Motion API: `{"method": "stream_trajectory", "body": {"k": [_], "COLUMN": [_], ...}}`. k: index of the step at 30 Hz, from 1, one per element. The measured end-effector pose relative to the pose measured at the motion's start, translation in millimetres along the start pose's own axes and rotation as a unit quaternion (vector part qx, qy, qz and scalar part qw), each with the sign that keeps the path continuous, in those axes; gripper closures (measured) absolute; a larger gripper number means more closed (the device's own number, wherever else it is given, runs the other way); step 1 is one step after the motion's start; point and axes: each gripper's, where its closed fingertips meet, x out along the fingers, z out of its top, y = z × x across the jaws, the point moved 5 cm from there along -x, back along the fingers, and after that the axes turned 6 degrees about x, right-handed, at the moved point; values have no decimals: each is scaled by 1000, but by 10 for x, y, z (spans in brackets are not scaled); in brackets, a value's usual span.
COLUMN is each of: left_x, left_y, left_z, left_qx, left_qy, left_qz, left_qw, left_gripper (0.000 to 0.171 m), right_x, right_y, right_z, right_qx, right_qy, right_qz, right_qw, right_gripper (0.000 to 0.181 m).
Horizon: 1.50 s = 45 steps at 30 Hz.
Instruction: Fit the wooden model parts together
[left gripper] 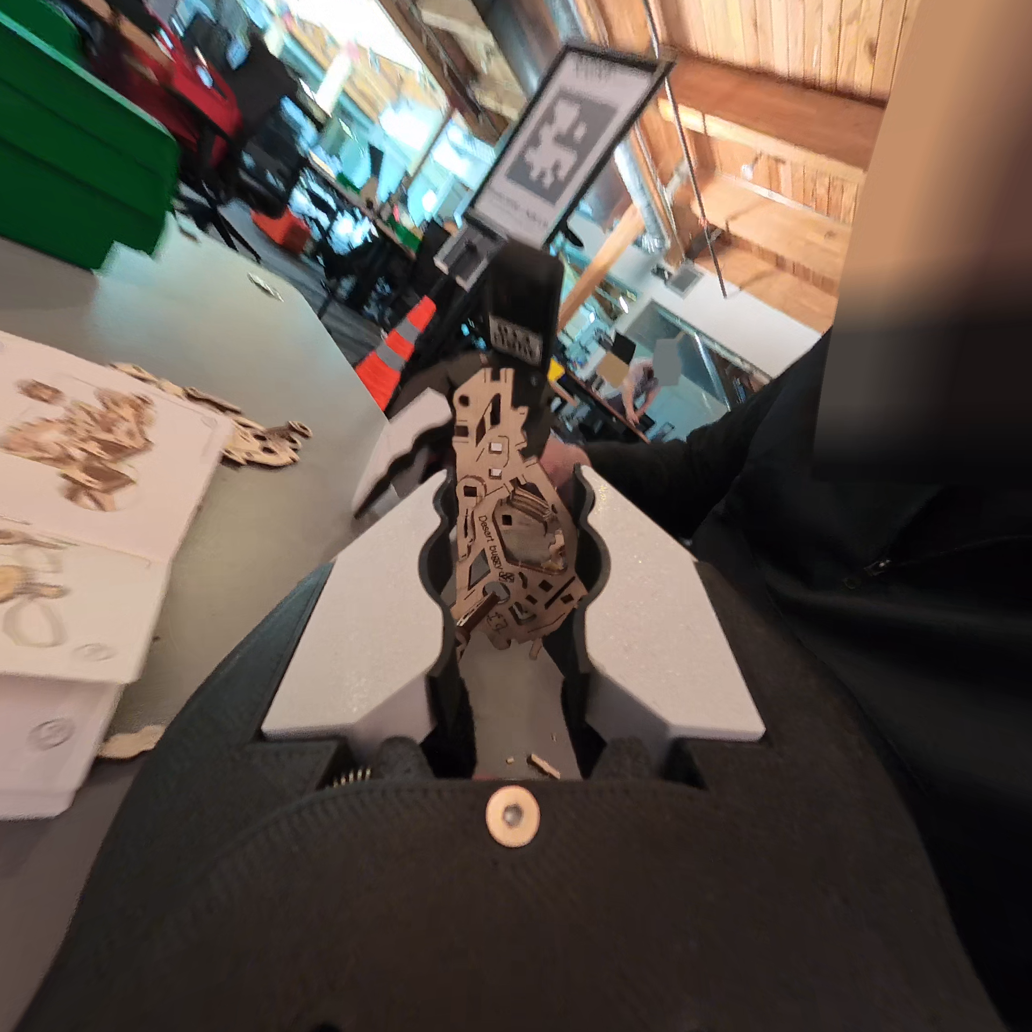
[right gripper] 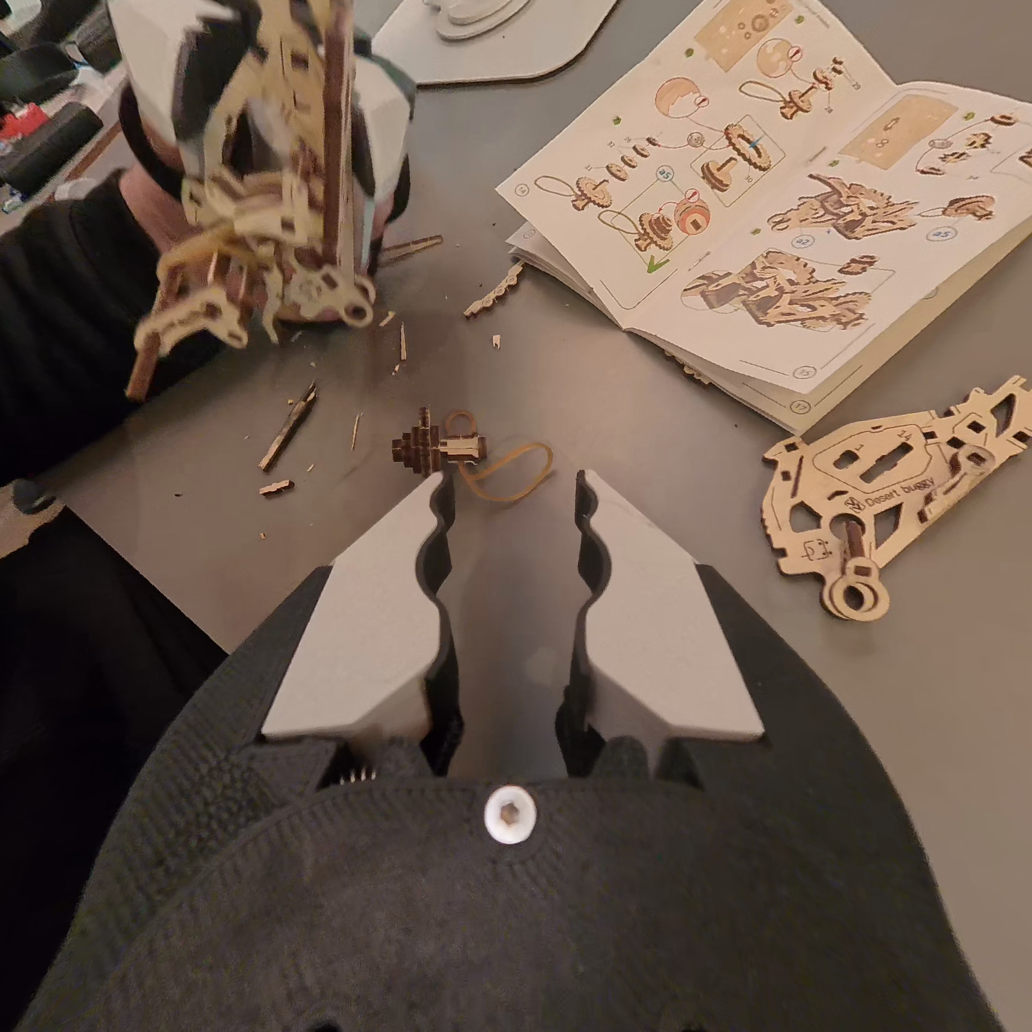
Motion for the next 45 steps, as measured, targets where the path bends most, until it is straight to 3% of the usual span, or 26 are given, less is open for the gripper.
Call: {"method": "stream_trajectory", "body": {"k": [12, 21, 35, 45], "left_x": [-179, -183, -201, -149], "left_y": [42, 65, 84, 81], "left_z": [30, -5, -21, -55], "left_qx": [0, -6, -15, -15], "left_qy": [13, 21, 19, 32], "left_qz": [36, 37, 33, 30], "left_qw": [999, 999, 999, 999], "left_gripper": [133, 133, 133, 133], "right_x": [213, 280, 158, -2], "right_y": [348, 376, 321, 278], "right_z": [-30, -77, -17, 131], "right_qx": [-124, -115, -135, -109], "right_qy": [52, 68, 60, 10], "right_qz": [-11, -17, -25, -19], "right_qw": [991, 991, 989, 994], "right_gripper": [139, 178, 181, 181]}}
